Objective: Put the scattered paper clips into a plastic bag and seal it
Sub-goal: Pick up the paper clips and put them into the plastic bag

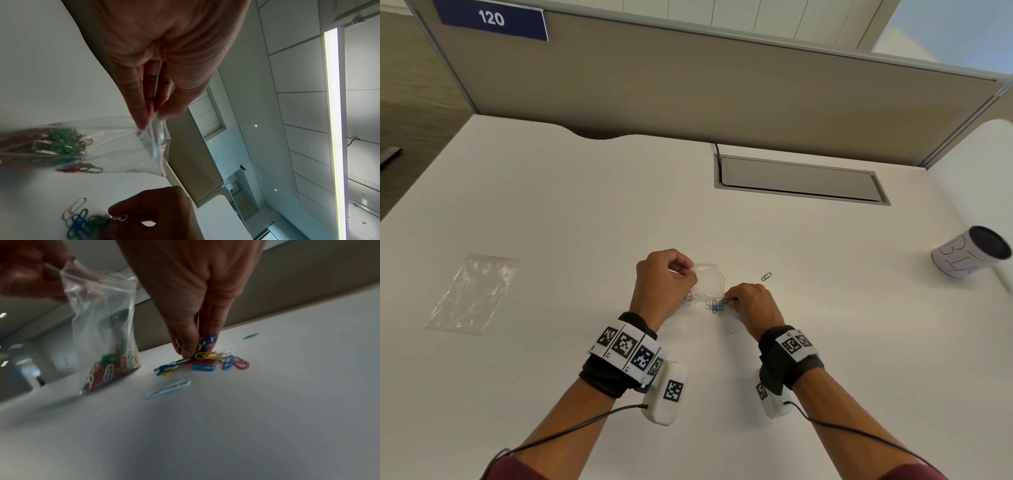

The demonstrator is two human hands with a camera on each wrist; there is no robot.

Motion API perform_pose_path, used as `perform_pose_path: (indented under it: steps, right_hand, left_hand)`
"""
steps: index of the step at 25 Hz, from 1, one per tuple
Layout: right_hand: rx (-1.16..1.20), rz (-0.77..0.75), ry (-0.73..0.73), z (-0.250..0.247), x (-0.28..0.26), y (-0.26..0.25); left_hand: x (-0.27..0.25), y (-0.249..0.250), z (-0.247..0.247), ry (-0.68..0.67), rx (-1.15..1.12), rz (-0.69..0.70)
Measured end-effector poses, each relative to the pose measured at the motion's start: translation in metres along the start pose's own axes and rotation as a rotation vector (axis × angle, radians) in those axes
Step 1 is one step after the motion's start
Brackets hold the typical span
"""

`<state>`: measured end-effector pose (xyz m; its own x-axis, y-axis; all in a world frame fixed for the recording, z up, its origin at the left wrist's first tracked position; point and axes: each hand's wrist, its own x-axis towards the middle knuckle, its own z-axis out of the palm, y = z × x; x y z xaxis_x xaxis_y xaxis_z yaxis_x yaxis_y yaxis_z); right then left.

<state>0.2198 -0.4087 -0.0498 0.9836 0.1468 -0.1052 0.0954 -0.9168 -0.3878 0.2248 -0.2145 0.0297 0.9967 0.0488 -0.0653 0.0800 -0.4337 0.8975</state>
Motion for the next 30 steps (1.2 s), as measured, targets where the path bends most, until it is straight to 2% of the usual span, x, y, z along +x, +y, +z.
perform_pose_path:
  steps: [3,6,8,9,11,13,15,17,19,24,26,27,29,30]
  right_hand:
    - [0.312,0.217,0.113,-0.008,-0.002,0.005]
    - [0.799,0.415,0.219,-0.026,-0.009,0.001]
    - [1.142,0.433,0.209,-0.05,-0.014,-0.011]
    - [1.224,0.4,0.157,-0.062,-0.015,-0.019]
    - [1.205,0.327,0.004,-0.08,-0.012,-0.032]
    - [1.017,0.29,-0.125,-0.083,-0.002,-0.043]
    - [0.781,0.282,-0.157,-0.075,0.008,-0.05]
    - [0.664,0.288,-0.117,-0.066,0.013,-0.058]
    - [0.736,0.329,-0.105,-0.064,0.014,-0.067]
    - [0.954,0.364,-0.199,-0.073,0.003,-0.08]
    - [1.028,0.31,-0.144,-0.082,-0.002,-0.074]
    - [1.007,0.279,-0.057,-0.084,-0.004,-0.066]
    - [0.714,0.261,0.15,-0.084,-0.005,-0.038]
    - [0.523,0.276,0.19,-0.082,-0.005,-0.021]
  left_hand:
    - [0.0,0.0,0.002,-0.004,0.017,0.0]
    - [0.0,0.0,0.005,-0.016,0.01,-0.008]
    - [-0.001,0.001,0.007,-0.023,0.003,-0.013]
    - [-0.001,0.001,0.007,-0.024,0.008,-0.013]
    - [0.0,0.001,0.008,-0.021,0.014,-0.014]
    - [0.001,0.002,0.008,-0.019,0.014,-0.019]
    - [0.001,0.002,0.007,-0.02,0.021,-0.021]
    - [0.0,0.002,0.006,-0.021,0.022,-0.02]
    - [0.001,0.001,0.005,-0.019,0.024,-0.016]
    - [0.001,0.002,0.006,-0.018,0.021,-0.021]
    - [0.002,0.002,0.005,-0.013,0.011,-0.032]
    - [0.003,0.002,0.004,-0.008,0.002,-0.039]
    - [0.005,0.0,0.002,0.003,-0.007,-0.039]
    - [0.006,0.0,0.001,0.004,-0.006,-0.029]
